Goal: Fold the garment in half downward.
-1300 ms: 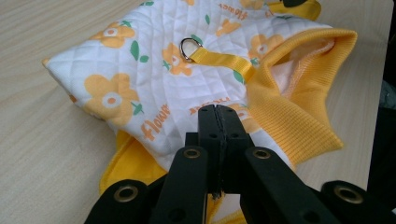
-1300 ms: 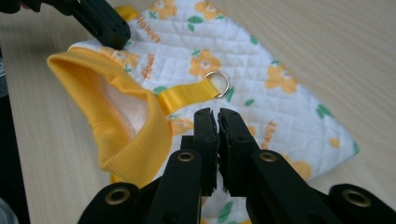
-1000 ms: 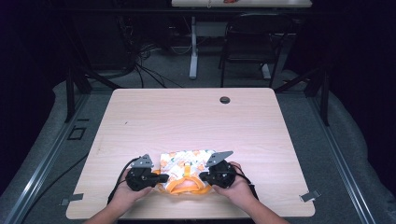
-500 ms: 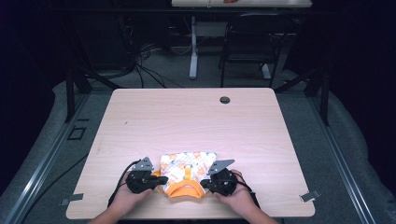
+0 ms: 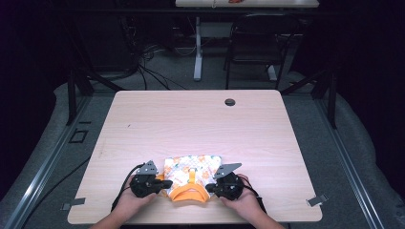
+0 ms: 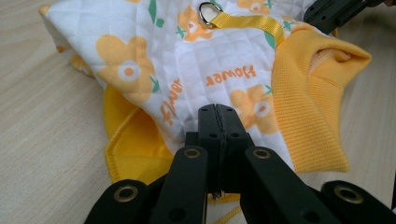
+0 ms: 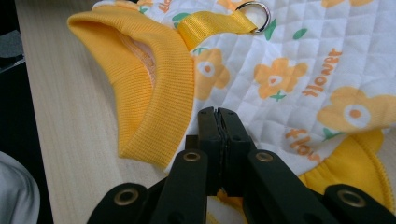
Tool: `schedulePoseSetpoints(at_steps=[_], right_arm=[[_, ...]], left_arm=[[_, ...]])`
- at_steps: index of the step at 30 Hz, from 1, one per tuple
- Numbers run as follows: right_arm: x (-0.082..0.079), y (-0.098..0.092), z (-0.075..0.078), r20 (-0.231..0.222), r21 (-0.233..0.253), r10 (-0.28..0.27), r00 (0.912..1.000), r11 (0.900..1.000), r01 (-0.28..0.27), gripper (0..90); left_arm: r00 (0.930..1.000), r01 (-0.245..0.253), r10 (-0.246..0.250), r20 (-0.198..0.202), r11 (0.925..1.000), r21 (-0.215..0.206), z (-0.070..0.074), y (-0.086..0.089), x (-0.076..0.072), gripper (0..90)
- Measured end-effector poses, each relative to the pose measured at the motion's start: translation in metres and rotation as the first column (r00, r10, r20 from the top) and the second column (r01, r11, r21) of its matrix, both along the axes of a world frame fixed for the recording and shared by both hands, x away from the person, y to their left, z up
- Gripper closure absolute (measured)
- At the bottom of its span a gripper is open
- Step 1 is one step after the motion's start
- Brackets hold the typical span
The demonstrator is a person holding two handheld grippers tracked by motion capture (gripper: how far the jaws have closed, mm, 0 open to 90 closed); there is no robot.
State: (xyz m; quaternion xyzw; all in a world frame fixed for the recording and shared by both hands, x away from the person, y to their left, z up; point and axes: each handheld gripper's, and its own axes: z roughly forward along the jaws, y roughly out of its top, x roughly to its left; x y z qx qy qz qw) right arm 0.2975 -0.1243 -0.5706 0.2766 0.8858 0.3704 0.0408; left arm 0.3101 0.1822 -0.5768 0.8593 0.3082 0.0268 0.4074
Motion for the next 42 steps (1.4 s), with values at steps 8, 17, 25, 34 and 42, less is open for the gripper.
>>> schedulePoseSetpoints(at_steps=[8,17,25,34,42], right_arm=[[0.005,0.0,0.0,-0.002,0.007,-0.014,0.9999,1.0,0.014,88.8],[0.012,0.001,0.0,-0.001,0.005,-0.03,0.9996,1.0,0.03,88.8],[0.019,0.0,-0.001,-0.011,0.022,-0.06,0.9981,0.998,0.061,88.9],[0.032,0.005,0.003,-0.001,-0.032,-0.068,0.9977,0.997,0.068,88.9],[0.051,0.01,0.005,0.012,-0.07,-0.095,0.9955,0.993,0.095,88.8]], left_arm=[[1.0,-0.003,0.003,0.001,1.0,-0.001,0.0,0.0,0.004,89.9],[0.9998,-0.022,0.022,0.001,0.9998,0.003,0.0,-0.001,0.01,89.8],[0.9992,-0.039,0.039,-0.009,0.9992,0.006,0.001,-0.003,0.018,89.9],[0.9967,-0.081,0.08,-0.008,0.9967,-0.007,-0.001,-0.004,0.034,89.9],[0.9934,-0.115,0.115,-0.001,0.9934,0.004,0.0,-0.008,0.051,89.9]])
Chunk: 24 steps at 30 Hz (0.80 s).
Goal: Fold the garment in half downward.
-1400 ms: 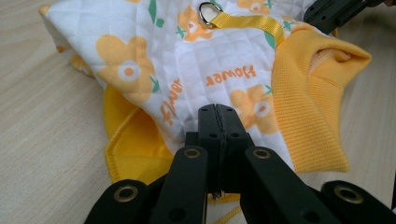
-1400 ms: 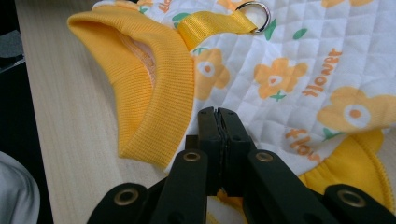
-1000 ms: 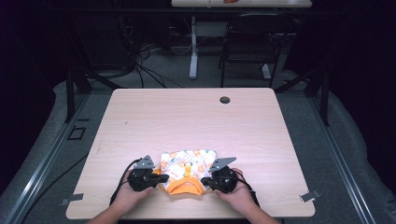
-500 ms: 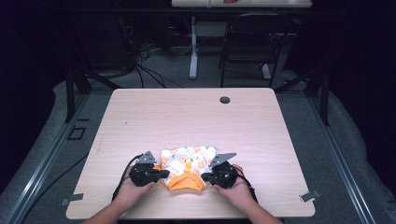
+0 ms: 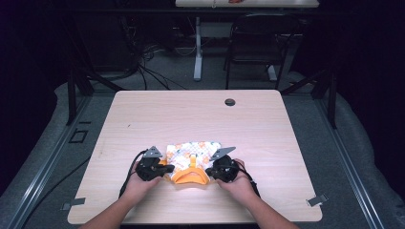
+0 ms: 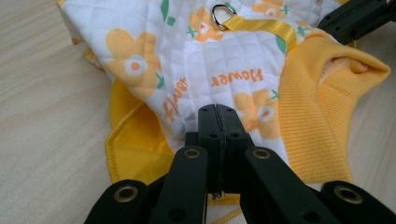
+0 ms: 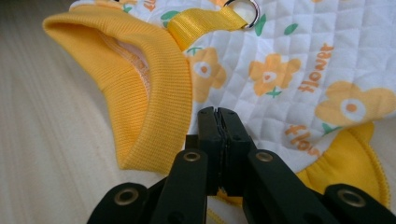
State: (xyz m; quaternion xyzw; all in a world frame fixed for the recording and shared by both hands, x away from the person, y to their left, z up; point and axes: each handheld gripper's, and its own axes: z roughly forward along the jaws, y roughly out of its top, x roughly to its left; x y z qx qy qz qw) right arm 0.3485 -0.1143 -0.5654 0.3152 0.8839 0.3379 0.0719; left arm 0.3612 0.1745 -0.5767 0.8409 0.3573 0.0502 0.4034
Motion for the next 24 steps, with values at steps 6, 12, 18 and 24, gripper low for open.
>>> schedulePoseSetpoints(at_steps=[6,12,18,24], right_arm=[[0.017,0.002,0.001,0.009,-0.025,-0.015,0.9999,1.0,0.015,88.7],[0.031,0.002,0.001,0.015,-0.028,-0.041,0.999,0.999,0.041,88.5],[0.04,0.004,0.001,0.022,-0.022,-0.069,0.9973,0.997,0.07,88.4],[0.044,0.001,0.001,0.011,-0.015,-0.083,0.9965,0.996,0.083,88.1]], left_arm=[[0.9997,-0.019,0.019,0.019,0.9997,0.014,0.001,-0.004,0.012,89.9],[0.9988,-0.048,0.048,0.01,0.9988,-0.005,-0.001,-0.004,0.023,89.9],[0.9974,-0.071,0.071,0.013,0.9975,-0.006,-0.001,-0.006,0.03,89.9],[0.9974,-0.071,0.071,0.016,0.9974,-0.012,-0.001,-0.005,0.031,89.9]])
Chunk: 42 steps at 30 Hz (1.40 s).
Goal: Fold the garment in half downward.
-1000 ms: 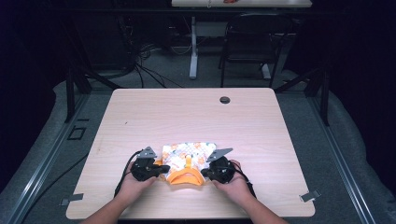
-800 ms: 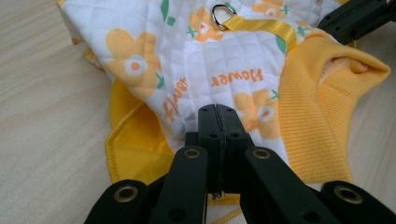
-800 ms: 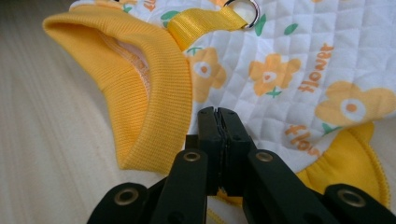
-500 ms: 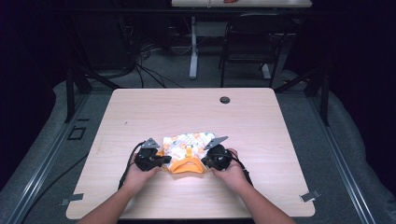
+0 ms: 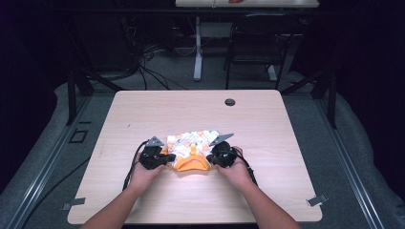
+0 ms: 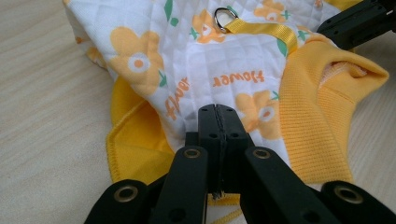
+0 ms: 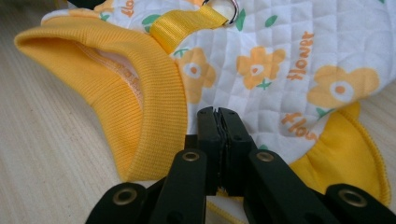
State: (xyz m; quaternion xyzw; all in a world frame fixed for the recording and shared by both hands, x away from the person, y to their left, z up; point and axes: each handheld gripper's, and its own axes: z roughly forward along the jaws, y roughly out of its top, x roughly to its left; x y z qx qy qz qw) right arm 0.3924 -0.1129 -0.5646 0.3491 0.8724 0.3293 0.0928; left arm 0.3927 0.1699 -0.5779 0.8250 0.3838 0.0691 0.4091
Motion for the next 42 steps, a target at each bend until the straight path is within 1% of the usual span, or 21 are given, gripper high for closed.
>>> schedulePoseSetpoints(at_steps=[3,7,10,13,15,16,19,21,22,25,26,28,29,32,33,35,36,38,40,42], right_arm=[[0.0,0.0,0.0,0.007,0.003,-0.001,1.0,1.0,0.001,86.9],[-0.002,-0.003,0.005,0.014,0.011,-0.007,0.9999,1.0,0.007,84.6],[-0.005,-0.006,0.011,0.029,0.036,-0.012,0.9995,0.999,0.011,83.7],[-0.01,-0.011,0.019,0.047,0.057,-0.013,0.9988,0.998,0.01,82.2],[-0.014,-0.013,0.024,0.057,0.059,-0.01,0.9983,0.998,0.006,80.3],[-0.017,-0.015,0.026,0.058,0.054,-0.006,0.9983,0.999,0.003,78.2],[-0.024,-0.018,0.031,0.085,0.05,0.001,0.9963,0.999,-0.006,71.8],[-0.028,-0.02,0.034,0.095,0.052,0.006,0.9954,0.999,-0.011,68.3],[-0.031,-0.02,0.036,0.099,0.056,0.004,0.9951,0.998,-0.009,65.7],[-0.037,-0.023,0.039,0.1,0.064,0.011,0.9949,0.998,-0.018,58.9],[-0.039,-0.024,0.039,0.1,0.063,0.011,0.9949,0.998,-0.017,56.5],[-0.044,-0.025,0.037,0.089,0.047,0.01,0.9959,0.999,-0.015,52.9],[-0.045,-0.026,0.036,0.085,0.038,0.012,0.9963,0.999,-0.015,51.6],[-0.052,-0.03,0.032,0.068,0.041,0.007,0.9977,0.999,-0.01,48.1],[-0.055,-0.031,0.031,0.068,0.034,0.005,0.9977,0.999,-0.007,47.3],[-0.061,-0.033,0.028,0.071,0.018,0.01,0.9974,1.0,-0.011,46.2],[-0.066,-0.035,0.026,0.064,0.019,0.009,0.9979,1.0,-0.01,45.9],[-0.07,-0.038,0.023,0.058,0.032,0.006,0.9983,0.999,-0.008,45.5],[-0.076,-0.041,0.02,0.051,0.037,0.002,0.9987,0.999,-0.004,45.2],[-0.08,-0.044,0.016,0.056,0.03,-0.003,0.9984,1.0,0.001,45.2]], left_arm=[[0.9999,-0.012,0.012,0.004,0.9999,0.002,0.001,-0.001,-0.001,89.9],[0.9998,-0.005,0.005,0.019,1.0,0.004,0.006,0.001,-0.004,89.6],[0.9995,-0.006,0.006,0.03,1.0,0.001,0.012,0.005,-0.008,88.2],[0.999,-0.015,0.016,0.042,0.9998,-0.013,0.018,0.01,-0.012,86.3],[0.9987,-0.006,0.007,0.05,1.0,-0.006,0.022,0.014,-0.015,84.2],[0.9986,-0.007,0.007,0.052,0.9999,-0.008,0.024,0.015,-0.017,82.2],[0.9979,-0.011,0.012,0.063,0.9998,-0.016,0.029,0.019,-0.023,73.0],[0.9975,-0.015,0.017,0.069,0.9994,-0.03,0.033,0.023,-0.026,67.7],[0.9978,-0.014,0.017,0.065,0.999,-0.042,0.034,0.024,-0.028,65.0],[0.9975,-0.018,0.022,0.067,0.9979,-0.062,0.037,0.027,-0.035,57.6],[0.9975,-0.015,0.019,0.068,0.9981,-0.06,0.038,0.029,-0.037,56.3],[0.997,-0.032,0.036,0.069,0.9977,-0.061,0.039,0.031,-0.041,51.4],[0.9968,-0.04,0.044,0.066,0.9972,-0.063,0.038,0.032,-0.043,50.5],[0.9965,-0.035,0.037,0.075,0.9986,-0.039,0.036,0.036,-0.051,48.4],[0.9968,-0.029,0.031,0.073,0.9991,-0.032,0.034,0.037,-0.053,48.4],[0.9976,-0.03,0.033,0.061,0.9986,-0.043,0.03,0.04,-0.058,48.4],[0.9979,-0.033,0.036,0.054,0.9983,-0.048,0.029,0.041,-0.061,48.3],[0.998,-0.031,0.033,0.054,0.9986,-0.043,0.026,0.045,-0.065,48.0],[0.9973,-0.031,0.033,0.066,0.999,-0.033,0.023,0.048,-0.07,48.0],[0.9969,-0.037,0.04,0.068,0.9986,-0.036,0.019,0.05,-0.075,47.9]])
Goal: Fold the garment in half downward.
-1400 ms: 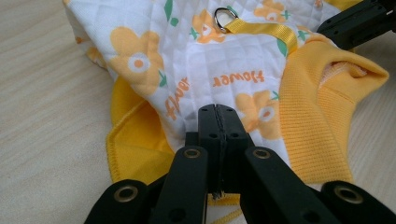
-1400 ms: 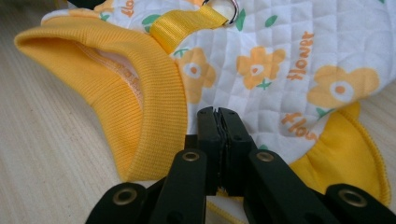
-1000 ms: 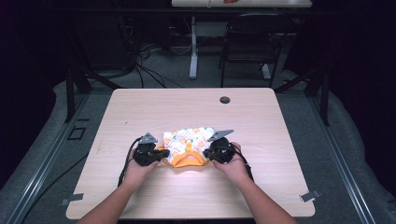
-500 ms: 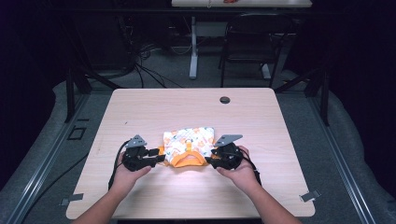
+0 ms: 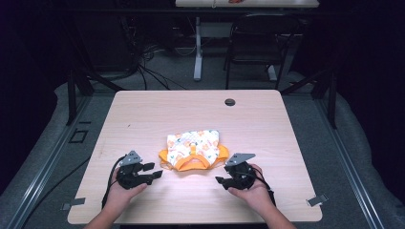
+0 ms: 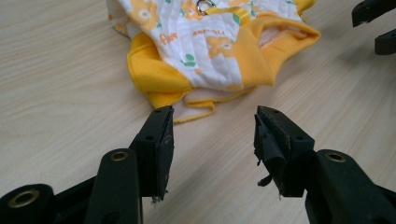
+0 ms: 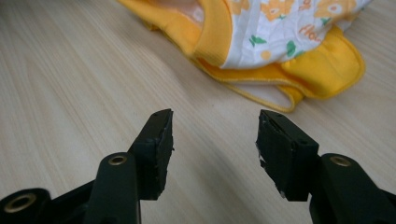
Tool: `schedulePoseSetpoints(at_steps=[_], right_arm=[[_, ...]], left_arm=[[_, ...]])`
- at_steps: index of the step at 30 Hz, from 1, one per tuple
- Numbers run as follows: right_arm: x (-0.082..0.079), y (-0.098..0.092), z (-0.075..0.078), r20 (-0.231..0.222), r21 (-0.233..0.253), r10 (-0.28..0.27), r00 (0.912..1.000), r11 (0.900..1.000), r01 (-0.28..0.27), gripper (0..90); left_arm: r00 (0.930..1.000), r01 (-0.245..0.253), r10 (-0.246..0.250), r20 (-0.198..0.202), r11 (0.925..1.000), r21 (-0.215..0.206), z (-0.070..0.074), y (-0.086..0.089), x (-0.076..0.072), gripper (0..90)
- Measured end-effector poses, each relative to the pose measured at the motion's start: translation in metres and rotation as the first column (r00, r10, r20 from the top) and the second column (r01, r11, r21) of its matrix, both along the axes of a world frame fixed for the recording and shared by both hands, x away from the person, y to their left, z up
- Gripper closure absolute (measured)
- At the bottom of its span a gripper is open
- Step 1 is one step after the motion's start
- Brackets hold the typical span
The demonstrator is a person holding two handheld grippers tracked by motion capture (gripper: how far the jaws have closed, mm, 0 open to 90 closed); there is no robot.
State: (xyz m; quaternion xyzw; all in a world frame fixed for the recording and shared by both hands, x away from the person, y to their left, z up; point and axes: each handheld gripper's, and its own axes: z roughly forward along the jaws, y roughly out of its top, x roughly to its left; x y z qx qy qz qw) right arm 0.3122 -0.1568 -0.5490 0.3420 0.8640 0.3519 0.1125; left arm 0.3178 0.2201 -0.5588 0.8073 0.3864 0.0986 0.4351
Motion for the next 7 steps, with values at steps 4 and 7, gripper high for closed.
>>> schedulePoseSetpoints(at_steps=[4,7], right_arm=[[-0.009,-0.004,-0.006,0.003,0.016,-0.01,0.9999,1.0,0.01,44.9],[-0.015,-0.006,-0.007,0.022,0.038,-0.012,0.9997,0.999,0.011,44.8]], left_arm=[[0.9999,-0.003,0.003,-0.015,0.9999,-0.013,-0.007,0.005,-0.008,47.8],[1.0,-0.005,0.005,-0.001,1.0,-0.001,-0.007,0.009,-0.012,47.6]])
